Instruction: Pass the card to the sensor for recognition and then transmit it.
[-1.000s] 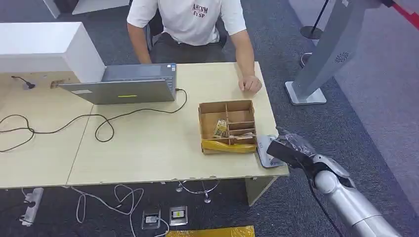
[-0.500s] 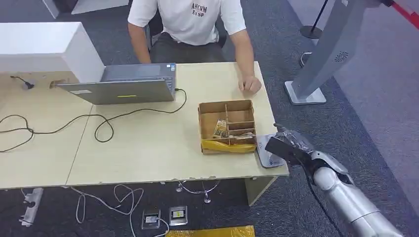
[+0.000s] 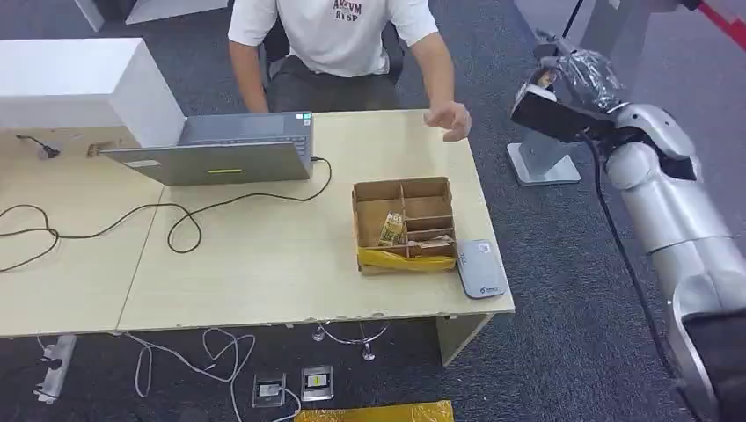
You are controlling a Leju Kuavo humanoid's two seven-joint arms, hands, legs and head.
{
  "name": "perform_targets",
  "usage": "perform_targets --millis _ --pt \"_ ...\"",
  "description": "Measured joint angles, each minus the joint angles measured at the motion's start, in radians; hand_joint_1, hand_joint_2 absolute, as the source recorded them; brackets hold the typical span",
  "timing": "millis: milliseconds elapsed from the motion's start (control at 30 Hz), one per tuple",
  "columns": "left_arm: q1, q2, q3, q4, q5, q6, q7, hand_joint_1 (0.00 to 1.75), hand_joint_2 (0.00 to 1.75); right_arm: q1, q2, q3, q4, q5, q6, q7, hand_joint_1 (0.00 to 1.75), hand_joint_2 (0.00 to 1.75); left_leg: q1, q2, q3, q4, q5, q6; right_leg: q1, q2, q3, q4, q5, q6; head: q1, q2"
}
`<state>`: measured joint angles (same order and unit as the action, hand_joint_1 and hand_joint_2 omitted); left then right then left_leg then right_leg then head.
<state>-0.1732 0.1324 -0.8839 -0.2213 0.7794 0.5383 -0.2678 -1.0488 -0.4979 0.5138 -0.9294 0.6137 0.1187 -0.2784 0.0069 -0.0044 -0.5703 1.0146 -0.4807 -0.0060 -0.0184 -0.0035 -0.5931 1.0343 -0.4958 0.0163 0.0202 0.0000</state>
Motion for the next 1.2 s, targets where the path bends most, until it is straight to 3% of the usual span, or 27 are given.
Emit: perform_targets --millis 200,433,667,833,867,900,933,967,1200 --pt "-0.002 0.002 -0.001 -0.006 -0.003 -0.014 -0.003 0.0 0.0 -0.153 0.081 0.047 0.159 0.07 -0.026 -0.037 1.75 1.75 0.001 -0.001 0.0 0.0 0.0 0.0 0.001 -0.001 0.0 0.0 0.0 0.0 0.0 0.0" --pt "-0.002 0.005 -0.007 -0.015 -0.003 -0.015 -0.008 0.0 0.0 -0.263 0.185 0.082 0.309 0.088 -0.05 -0.005 1.75 1.75 0.001 -0.001 0.0 0.0 0.0 0.0 0.001 0.0 0.0 0.0 0.0 0.0 0.0 0.0" --pt "0.002 0.006 -0.005 -0.032 0.101 -0.015 0.054 0.0 0.0 -0.302 0.264 0.098 0.413 0.1 -0.068 0.03 1.75 1.75 0.001 -0.001 0.0 0.0 0.0 0.0 0.001 -0.001 0.0 0.0 0.0 0.0 -0.001 0.0" --pt "0.002 0.006 -0.004 -0.034 0.121 -0.024 0.059 0.0 0.0 -0.306 0.296 0.109 0.46 0.11 -0.07 0.03 1.69 1.75 0.001 -0.001 0.001 0.0 0.0 0.0 0.001 -0.001 0.0 0.0 0.0 0.0 0.0 0.0" --pt "0.002 0.006 -0.004 -0.034 0.124 -0.027 0.061 0.0 0.0 -0.305 0.301 0.111 0.469 0.112 -0.07 0.03 1.59 1.75 0.001 -0.001 0.001 0.0 0.0 0.0 0.001 -0.001 0.0 0.0 0.0 0.0 0.0 0.0" --pt "0.002 0.006 -0.004 -0.034 0.126 -0.029 0.062 0.0 0.0 -0.305 0.304 0.113 0.475 0.113 -0.07 0.03 1.22 1.75 0.001 -0.001 0.001 0.0 0.0 0.0 0.001 -0.001 0.0 0.0 0.0 0.0 0.0 0.0" --pt "0.002 0.006 -0.004 -0.034 0.129 -0.03 0.064 0.0 0.0 -0.304 0.308 0.113 0.481 0.115 -0.069 0.029 0.73 1.75 0.001 -0.001 0.001 0.0 0.0 0.0 0.001 -0.001 0.0 0.0 0.0 0.0 0.0 0.0" --pt "0.002 0.006 -0.004 -0.034 0.133 -0.032 0.064 0.0 0.0 -0.303 0.312 0.116 0.489 0.119 -0.069 0.026 0.02 1.75 0.001 -0.001 0.001 0.0 0.0 0.0 0.001 0.0 0.0 0.0 0.0 0.0 0.0 0.0" --pt "0.002 0.006 -0.004 -0.033 0.145 -0.031 0.065 0.0 0.0 -0.283 0.318 0.127 0.511 0.131 -0.082 0.021 0.0 1.75 0.001 -0.001 0.001 0.0 0.0 0.0 0.001 0.0 0.0 0.0 0.0 0.0 0.0 0.0"
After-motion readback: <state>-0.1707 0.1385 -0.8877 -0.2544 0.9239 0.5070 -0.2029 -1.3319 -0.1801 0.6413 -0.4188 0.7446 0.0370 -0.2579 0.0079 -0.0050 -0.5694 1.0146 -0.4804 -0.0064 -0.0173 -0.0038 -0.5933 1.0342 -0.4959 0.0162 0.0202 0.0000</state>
